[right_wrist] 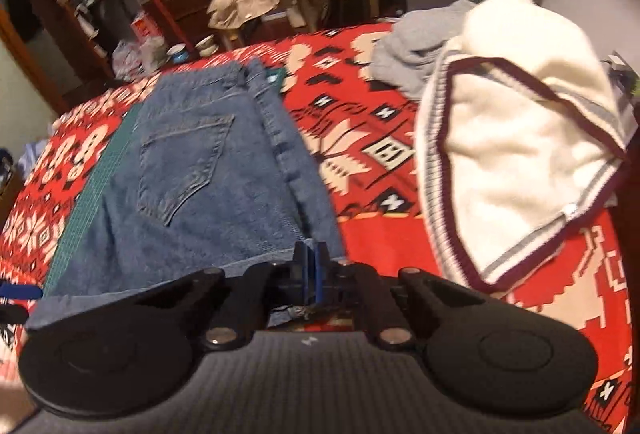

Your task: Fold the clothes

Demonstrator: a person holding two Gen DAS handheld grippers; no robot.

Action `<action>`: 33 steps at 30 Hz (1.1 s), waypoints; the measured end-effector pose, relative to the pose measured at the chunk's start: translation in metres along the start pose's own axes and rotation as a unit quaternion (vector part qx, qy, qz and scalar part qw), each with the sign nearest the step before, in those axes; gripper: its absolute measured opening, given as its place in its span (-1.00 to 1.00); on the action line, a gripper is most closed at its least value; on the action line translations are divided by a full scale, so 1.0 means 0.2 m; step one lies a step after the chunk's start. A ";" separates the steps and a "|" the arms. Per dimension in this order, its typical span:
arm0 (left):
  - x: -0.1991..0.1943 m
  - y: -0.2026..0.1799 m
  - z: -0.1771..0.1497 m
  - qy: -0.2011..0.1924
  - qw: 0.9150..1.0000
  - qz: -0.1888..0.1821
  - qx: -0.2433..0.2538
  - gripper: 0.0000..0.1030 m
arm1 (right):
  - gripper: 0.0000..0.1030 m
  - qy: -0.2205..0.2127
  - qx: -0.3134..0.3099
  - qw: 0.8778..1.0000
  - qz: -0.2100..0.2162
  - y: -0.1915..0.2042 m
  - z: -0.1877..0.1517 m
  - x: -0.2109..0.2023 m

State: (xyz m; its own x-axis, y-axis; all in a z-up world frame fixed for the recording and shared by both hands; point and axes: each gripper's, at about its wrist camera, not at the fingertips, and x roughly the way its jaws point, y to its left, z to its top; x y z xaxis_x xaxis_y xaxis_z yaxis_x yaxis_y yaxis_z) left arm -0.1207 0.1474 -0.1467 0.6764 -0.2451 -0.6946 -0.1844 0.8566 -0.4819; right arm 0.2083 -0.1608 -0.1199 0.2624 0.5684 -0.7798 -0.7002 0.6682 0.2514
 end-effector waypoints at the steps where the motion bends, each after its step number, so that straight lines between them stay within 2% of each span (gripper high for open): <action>1: 0.00 0.00 0.00 0.000 1.000 -0.001 -0.001 0.43 | -0.95 0.001 0.000 1.000 -0.007 -0.01 0.00 0.01; 5: 0.00 0.02 0.00 0.007 1.000 -0.019 -0.013 0.38 | -1.00 0.013 -0.009 0.999 -0.037 -0.03 -0.02 0.07; 8: 0.02 0.03 -0.01 0.021 0.999 -0.041 -0.026 0.36 | -0.98 0.011 0.024 0.999 -0.020 -0.09 -0.03 0.08; 9: 0.03 0.04 -0.01 0.024 0.998 -0.046 -0.029 0.36 | -0.94 0.003 0.038 0.999 -0.005 -0.10 -0.03 0.06; 11: 0.04 0.05 -0.02 0.030 0.997 -0.056 -0.038 0.36 | -0.70 0.000 0.055 0.998 0.024 -0.13 -0.03 0.03; 12: 0.05 0.06 -0.02 0.033 0.997 -0.061 -0.044 0.36 | -0.44 0.000 0.060 0.998 0.034 -0.13 -0.03 0.02; 13: 0.06 0.06 -0.02 0.036 0.996 -0.066 -0.051 0.36 | -0.36 0.002 0.057 0.998 0.037 -0.13 -0.03 0.01; 16: 0.09 0.08 -0.01 0.046 0.993 -0.081 -0.071 0.36 | -0.24 0.023 0.043 0.998 0.032 -0.12 -0.03 0.04; 20: 0.12 0.12 -0.02 0.058 0.987 -0.103 -0.107 0.36 | -0.20 0.036 0.071 0.996 0.048 -0.15 -0.05 0.09; 21: 0.13 0.13 -0.03 0.062 0.986 -0.106 -0.114 0.36 | -0.22 0.037 0.074 0.995 0.052 -0.15 -0.06 0.10; 23: 0.16 0.13 -0.03 0.071 0.984 -0.110 -0.124 0.36 | -0.38 0.036 0.062 0.996 0.046 -0.13 -0.06 0.12; 25: 0.18 0.14 -0.03 0.078 0.981 -0.114 -0.132 0.32 | -0.66 0.036 0.056 0.997 0.046 -0.11 -0.05 0.11; 27: 0.21 0.13 -0.03 0.085 0.979 -0.123 -0.137 0.17 | -0.70 0.035 0.053 0.997 0.041 -0.09 -0.05 0.10; 30: 0.26 0.10 -0.02 0.100 0.978 -0.119 -0.138 0.08 | -0.73 0.031 0.052 0.997 0.040 -0.07 -0.04 0.08; 33: 0.30 0.06 0.00 0.106 0.981 -0.105 -0.124 0.06 | -0.74 0.027 0.064 0.997 0.046 -0.08 -0.05 0.06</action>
State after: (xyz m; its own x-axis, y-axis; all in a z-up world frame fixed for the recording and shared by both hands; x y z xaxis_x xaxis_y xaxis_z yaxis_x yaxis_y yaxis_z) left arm -0.0833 0.1427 -0.1937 0.5596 -0.5153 -0.6491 -0.2431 0.6467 -0.7230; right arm 0.2168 -0.1694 -0.1392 0.1630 0.6053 -0.7791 -0.6286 0.6724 0.3908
